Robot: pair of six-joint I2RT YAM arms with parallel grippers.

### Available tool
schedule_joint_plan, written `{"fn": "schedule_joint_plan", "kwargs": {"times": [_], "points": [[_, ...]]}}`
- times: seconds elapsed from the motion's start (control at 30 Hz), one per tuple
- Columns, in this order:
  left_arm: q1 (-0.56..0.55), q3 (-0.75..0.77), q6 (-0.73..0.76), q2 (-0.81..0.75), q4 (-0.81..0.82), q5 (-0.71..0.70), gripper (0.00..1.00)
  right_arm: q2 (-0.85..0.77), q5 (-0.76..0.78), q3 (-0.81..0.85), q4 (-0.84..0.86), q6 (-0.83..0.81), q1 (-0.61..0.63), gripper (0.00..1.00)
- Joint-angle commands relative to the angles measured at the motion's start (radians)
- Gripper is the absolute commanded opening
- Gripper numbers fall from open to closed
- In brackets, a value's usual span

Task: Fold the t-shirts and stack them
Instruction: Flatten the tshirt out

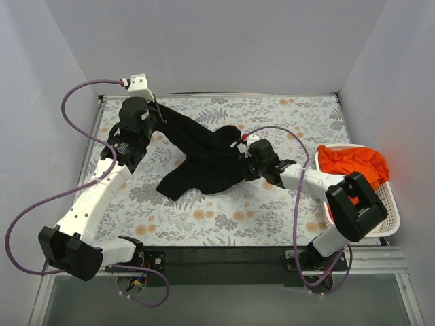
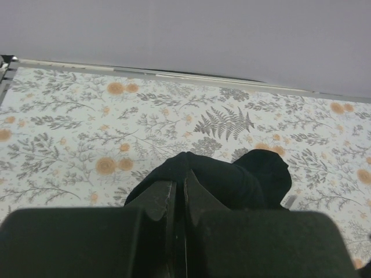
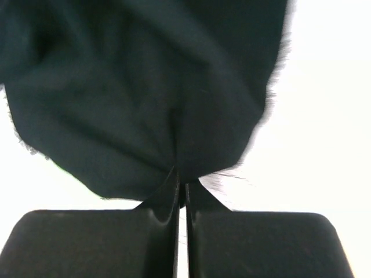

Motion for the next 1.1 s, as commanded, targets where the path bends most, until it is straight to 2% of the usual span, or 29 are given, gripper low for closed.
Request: {"fn": "schedule_joint_plan", "kwargs": {"times": [0.0, 0.1, 0.2, 0.27, 0.47, 0.57, 0.73, 0.83, 0.87, 0.9, 0.93, 0.97, 1.07], "points": [[0.038, 0.048, 0.006, -0.078, -0.028, -0.032, 0.0, -0.139, 0.32, 0.126, -0.203, -0.128, -0.035, 0.01], [0.042, 0.131, 0.017, -0.123, -0.085, -0.067, 0.0, -0.291, 0.481, 0.249, -0.3, -0.261, -0.066, 0.01], [0.041, 0.209, -0.005, -0.173, -0.134, -0.069, 0.0, -0.371, 0.561, 0.391, -0.344, -0.416, -0.08, 0.01], [0.041, 0.265, -0.025, -0.201, -0.184, -0.043, 0.0, -0.389, 0.58, 0.502, -0.382, -0.481, -0.082, 0.01], [0.041, 0.293, -0.098, -0.223, -0.341, 0.023, 0.0, -0.367, 0.637, 0.625, -0.4, -0.601, -0.092, 0.01], [0.041, 0.227, -0.134, -0.241, -0.424, 0.029, 0.0, -0.264, 0.609, 0.625, -0.397, -0.629, -0.101, 0.04], [0.042, -0.043, -0.19, -0.279, -0.369, 0.054, 0.0, -0.062, 0.565, 0.66, -0.361, -0.627, -0.121, 0.06], [0.045, -0.172, -0.21, -0.272, -0.283, 0.008, 0.0, 0.112, 0.588, 0.752, -0.344, -0.603, -0.137, 0.16], [0.056, -0.195, -0.21, -0.261, -0.26, -0.014, 0.0, 0.188, 0.62, 0.786, -0.354, -0.581, -0.135, 0.26], [0.064, -0.212, -0.212, -0.25, -0.216, -0.02, 0.0, 0.216, 0.618, 0.816, -0.408, -0.564, -0.135, 0.3], [0.073, -0.227, -0.212, -0.226, -0.197, -0.02, 0.0, 0.236, 0.609, 0.864, -0.434, -0.54, -0.134, 0.34], [0.093, -0.238, -0.212, -0.21, -0.182, -0.017, 0.0, 0.244, 0.564, 0.867, -0.455, -0.506, -0.126, 0.41], [0.116, -0.241, -0.212, -0.154, -0.116, 0.0, 0.0, 0.165, 0.417, 0.758, -0.466, -0.471, -0.089, 0.54]]}}
